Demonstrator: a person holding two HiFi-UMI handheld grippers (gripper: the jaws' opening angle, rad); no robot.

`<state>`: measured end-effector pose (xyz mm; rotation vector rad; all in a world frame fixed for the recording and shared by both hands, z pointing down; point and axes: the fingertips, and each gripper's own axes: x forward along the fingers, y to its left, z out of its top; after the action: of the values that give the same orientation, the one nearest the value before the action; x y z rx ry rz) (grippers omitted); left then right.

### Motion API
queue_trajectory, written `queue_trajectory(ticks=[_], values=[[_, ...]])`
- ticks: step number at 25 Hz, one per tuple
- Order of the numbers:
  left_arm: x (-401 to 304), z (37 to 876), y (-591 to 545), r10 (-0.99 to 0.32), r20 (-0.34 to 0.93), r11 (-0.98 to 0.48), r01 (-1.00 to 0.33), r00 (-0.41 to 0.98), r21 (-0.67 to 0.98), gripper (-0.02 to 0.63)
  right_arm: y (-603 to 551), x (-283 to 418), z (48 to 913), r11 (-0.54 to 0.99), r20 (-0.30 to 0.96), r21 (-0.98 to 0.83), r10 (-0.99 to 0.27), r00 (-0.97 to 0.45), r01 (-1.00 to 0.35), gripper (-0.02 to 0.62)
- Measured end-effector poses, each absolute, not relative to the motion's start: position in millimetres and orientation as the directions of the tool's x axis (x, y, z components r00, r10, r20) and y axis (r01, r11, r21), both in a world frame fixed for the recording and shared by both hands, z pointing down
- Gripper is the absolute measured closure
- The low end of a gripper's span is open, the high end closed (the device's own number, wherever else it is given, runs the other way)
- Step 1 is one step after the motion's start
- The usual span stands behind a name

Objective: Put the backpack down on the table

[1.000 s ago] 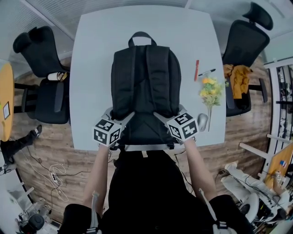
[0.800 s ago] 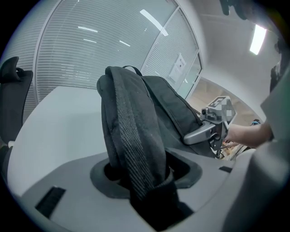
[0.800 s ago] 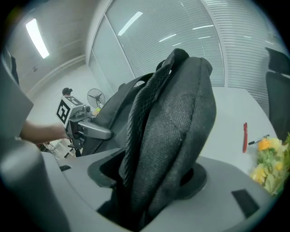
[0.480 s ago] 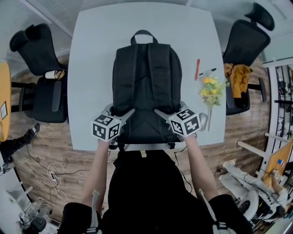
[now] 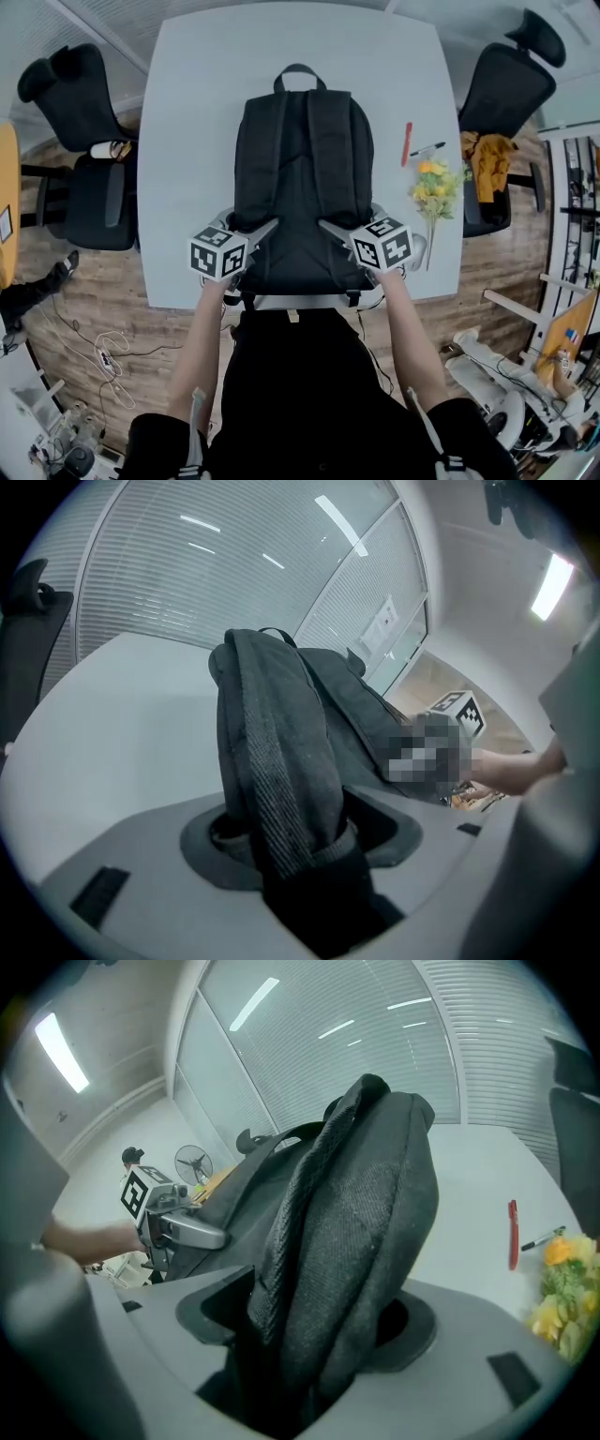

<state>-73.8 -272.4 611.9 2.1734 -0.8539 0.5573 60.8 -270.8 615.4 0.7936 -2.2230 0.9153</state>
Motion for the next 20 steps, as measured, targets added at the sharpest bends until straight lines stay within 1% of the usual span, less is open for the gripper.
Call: queue_trajectory(ticks=[20], values=[[-76.0,636.5,-287.4,-0.335,0.600,-0.439,-0.684,0.727,0.584,0.319,-291.7,65.5,637.2,0.500,0.716,-0.494,-0.230,-0.659,-0.711,0.216]])
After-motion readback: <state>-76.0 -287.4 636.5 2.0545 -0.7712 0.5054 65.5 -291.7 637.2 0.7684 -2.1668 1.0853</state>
